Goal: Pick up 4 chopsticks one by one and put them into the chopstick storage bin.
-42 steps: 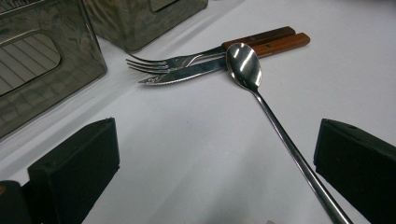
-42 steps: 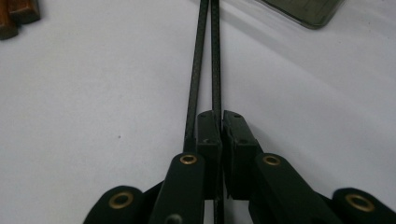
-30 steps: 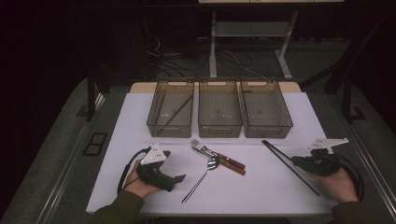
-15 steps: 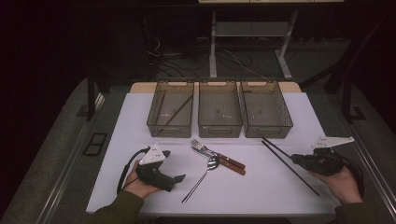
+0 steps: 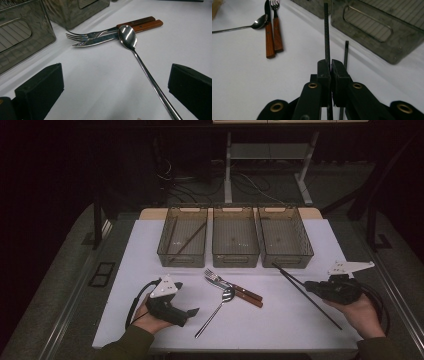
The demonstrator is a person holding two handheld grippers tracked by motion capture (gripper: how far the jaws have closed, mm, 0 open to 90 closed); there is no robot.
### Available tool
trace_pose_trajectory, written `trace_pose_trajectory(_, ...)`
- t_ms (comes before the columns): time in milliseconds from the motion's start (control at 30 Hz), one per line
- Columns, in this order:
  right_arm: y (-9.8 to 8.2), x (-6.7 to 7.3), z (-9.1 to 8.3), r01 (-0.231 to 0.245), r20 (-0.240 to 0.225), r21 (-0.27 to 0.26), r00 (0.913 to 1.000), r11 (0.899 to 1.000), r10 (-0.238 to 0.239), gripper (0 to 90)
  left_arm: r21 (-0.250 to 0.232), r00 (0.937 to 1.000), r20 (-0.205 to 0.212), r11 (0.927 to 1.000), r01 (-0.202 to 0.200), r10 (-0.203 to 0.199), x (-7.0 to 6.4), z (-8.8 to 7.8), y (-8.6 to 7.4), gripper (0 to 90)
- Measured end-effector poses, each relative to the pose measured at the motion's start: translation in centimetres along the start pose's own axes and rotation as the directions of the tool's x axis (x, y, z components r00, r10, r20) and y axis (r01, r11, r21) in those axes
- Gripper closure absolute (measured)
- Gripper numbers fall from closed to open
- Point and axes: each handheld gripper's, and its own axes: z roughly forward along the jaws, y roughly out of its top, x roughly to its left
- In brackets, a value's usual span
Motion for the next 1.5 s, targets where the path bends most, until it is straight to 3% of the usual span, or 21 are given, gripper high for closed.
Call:
trace_pose_trajectory(367,2.8,1.0,0.4,0.007,-0.031,-0.032,0.9995,0.999,-0.008,86.1,-0.006,1.0000,0.001,1.0000,0.004,-0.004,0.2,0.0,-0.1,0.0)
trace_pose_trajectory(867,6.6,1.5,2.3,0.008,-0.041,-0.054,0.9991,0.998,-0.011,86.1,-0.012,0.9999,0.006,0.9999,0.012,-0.012,0.2,0.2,-0.1,0.0)
trace_pose_trajectory(1500,10.8,2.2,4.8,0.032,-0.035,-0.034,0.9988,0.999,-0.033,86.1,-0.015,0.9998,0.012,0.9997,0.018,-0.018,0.1,0.2,0.0,0.0)
